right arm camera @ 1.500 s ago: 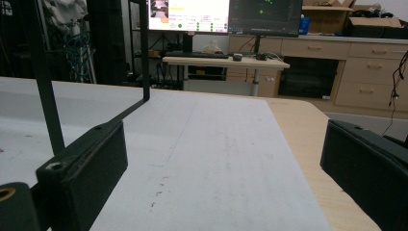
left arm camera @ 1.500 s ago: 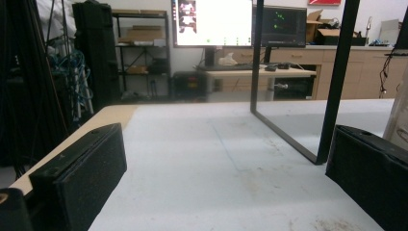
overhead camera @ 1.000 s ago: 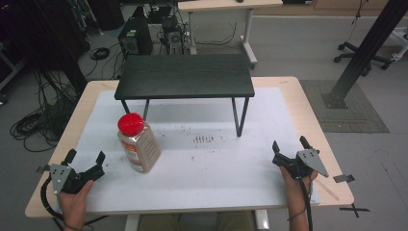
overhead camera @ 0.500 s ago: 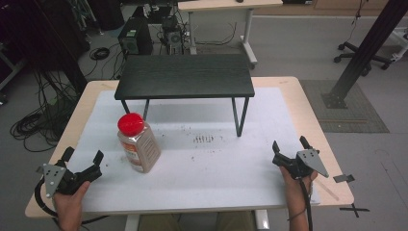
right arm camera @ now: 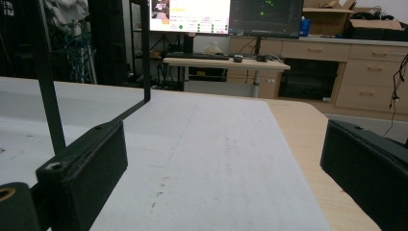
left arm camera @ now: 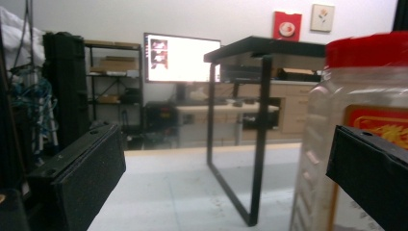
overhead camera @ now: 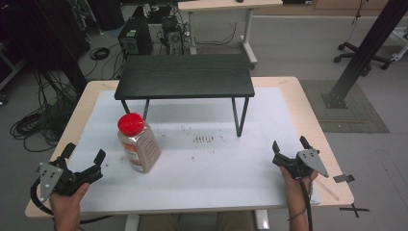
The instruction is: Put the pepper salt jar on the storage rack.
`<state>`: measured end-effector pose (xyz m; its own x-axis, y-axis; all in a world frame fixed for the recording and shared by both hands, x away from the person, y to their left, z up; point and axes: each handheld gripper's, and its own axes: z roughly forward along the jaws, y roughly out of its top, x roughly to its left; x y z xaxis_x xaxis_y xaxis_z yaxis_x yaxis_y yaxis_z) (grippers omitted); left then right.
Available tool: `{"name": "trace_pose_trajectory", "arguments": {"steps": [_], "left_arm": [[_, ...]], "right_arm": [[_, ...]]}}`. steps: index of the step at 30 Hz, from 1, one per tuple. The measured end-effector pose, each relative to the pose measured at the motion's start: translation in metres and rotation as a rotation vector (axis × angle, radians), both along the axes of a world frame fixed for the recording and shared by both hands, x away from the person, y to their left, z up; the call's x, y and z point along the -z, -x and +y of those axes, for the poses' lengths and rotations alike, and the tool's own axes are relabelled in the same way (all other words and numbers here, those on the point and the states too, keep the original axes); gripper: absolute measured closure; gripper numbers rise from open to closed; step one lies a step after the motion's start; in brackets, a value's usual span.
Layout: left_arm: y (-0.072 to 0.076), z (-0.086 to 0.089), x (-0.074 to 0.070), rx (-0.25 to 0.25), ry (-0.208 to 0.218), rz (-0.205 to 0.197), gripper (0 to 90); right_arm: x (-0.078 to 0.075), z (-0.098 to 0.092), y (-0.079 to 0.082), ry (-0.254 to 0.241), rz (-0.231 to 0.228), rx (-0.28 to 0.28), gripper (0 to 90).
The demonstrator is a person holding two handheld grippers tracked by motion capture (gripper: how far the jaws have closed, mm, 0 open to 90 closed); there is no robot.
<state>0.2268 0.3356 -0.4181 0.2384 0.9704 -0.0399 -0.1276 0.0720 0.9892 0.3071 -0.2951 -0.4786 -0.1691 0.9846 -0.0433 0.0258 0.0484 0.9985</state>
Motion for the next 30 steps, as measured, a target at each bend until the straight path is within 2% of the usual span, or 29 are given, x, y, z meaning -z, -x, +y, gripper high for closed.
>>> {"name": "trace_pose_trajectory", "arguments": {"steps": [6, 13, 21, 30], "left_arm": [[0.007, -0.009, -0.008, 0.032, -0.003, -0.013, 0.2], [0.012, -0.023, -0.012, 0.071, -0.026, -0.014, 0.2], [0.015, -0.036, -0.012, 0.105, -0.041, -0.009, 0.2], [0.013, -0.048, -0.007, 0.146, -0.062, 0.017, 0.2]], "right_arm": [[0.0, 0.0, 0.0, 0.0, 0.0, 0.0, 2.4], [0.0, 0.0, 0.0, -0.001, -0.001, 0.0, 2.4], [0.0, 0.0, 0.0, -0.004, -0.003, -0.001, 2.4], [0.0, 0.0, 0.0, -0.004, -0.004, -0.003, 2.4]]}}
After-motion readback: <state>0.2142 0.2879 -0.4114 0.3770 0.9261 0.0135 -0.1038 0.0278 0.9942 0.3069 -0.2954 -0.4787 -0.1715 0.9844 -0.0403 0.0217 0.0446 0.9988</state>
